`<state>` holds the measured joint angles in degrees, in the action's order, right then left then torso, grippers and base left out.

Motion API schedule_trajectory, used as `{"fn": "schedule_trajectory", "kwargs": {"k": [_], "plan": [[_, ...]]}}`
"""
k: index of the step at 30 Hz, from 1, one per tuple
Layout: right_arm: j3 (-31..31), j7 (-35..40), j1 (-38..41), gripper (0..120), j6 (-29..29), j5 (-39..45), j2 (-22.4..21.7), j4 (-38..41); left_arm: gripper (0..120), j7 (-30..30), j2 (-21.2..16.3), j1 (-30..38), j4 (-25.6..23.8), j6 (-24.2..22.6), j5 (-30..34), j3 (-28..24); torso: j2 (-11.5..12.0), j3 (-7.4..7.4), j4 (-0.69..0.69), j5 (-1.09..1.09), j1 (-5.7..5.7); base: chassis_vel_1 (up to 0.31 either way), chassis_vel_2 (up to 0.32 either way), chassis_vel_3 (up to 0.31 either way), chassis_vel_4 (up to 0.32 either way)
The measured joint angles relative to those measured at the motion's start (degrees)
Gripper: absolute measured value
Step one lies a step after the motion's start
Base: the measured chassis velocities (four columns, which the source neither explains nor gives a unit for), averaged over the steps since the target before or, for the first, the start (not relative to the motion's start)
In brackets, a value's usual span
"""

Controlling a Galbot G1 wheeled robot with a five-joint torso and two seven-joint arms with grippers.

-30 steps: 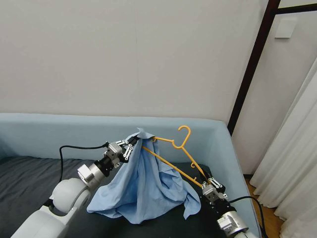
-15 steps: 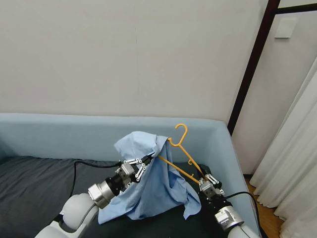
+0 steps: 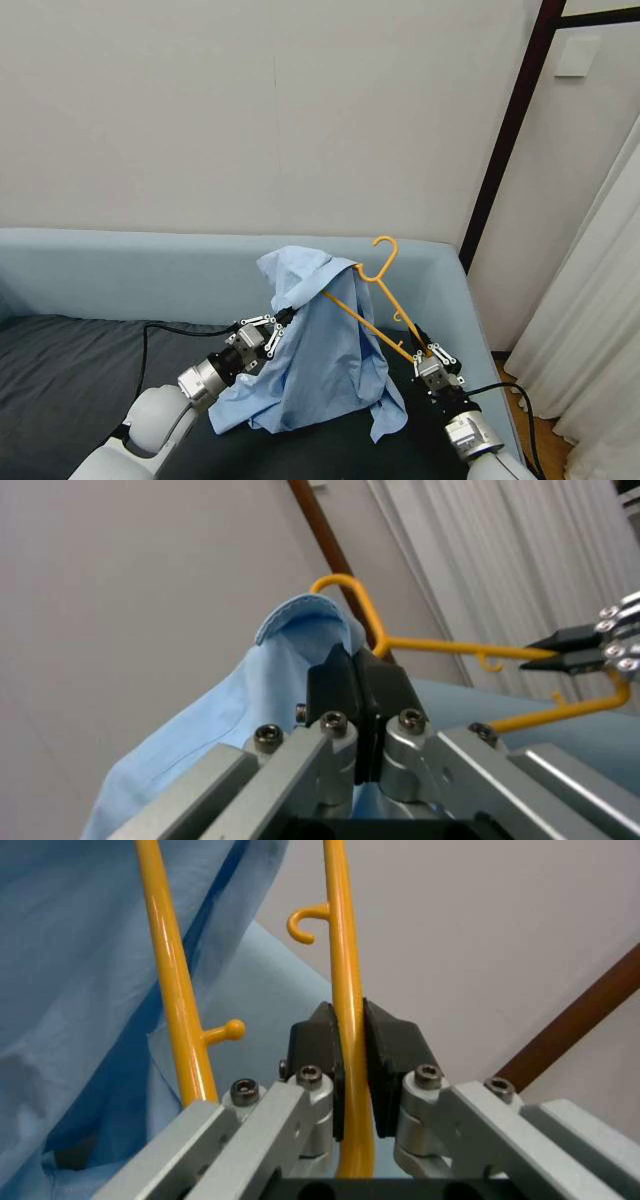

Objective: Pick up the clothes from the sofa and hang them on the clothes hanger.

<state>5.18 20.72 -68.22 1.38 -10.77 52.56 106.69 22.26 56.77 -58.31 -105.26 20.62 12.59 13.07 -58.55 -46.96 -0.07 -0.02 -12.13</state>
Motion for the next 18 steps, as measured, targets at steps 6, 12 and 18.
{"fn": "schedule_trajectory", "kwargs": {"k": [6,12,18], "plan": [[-0.68,-0.58,0.96,6,1.63,-0.02,1.32,-0.89,0,1.12,1.05,-0.2,0.64,0.72,-2.72,-3.08,0.0,0.0,0.0,-0.01,0.0,0.0,0.0,0.0,0.0],[-0.04,-0.59,1.43,6,4.51,1.18,1.99,-0.67,0,-1.6,1.63,-0.62,4.23,2.62,-4.3,-3.54,0.0,0.0,0.0,-0.02,0.0,0.0,0.0,0.0,0.0],[1.02,0.17,0.77,6,6.05,0.43,1.94,0.36,9,-8.32,0.46,-0.87,5.02,3.53,-1.3,-3.25,0.0,0.0,0.0,-0.02,0.0,0.0,0.0,0.0,0.0]]}}
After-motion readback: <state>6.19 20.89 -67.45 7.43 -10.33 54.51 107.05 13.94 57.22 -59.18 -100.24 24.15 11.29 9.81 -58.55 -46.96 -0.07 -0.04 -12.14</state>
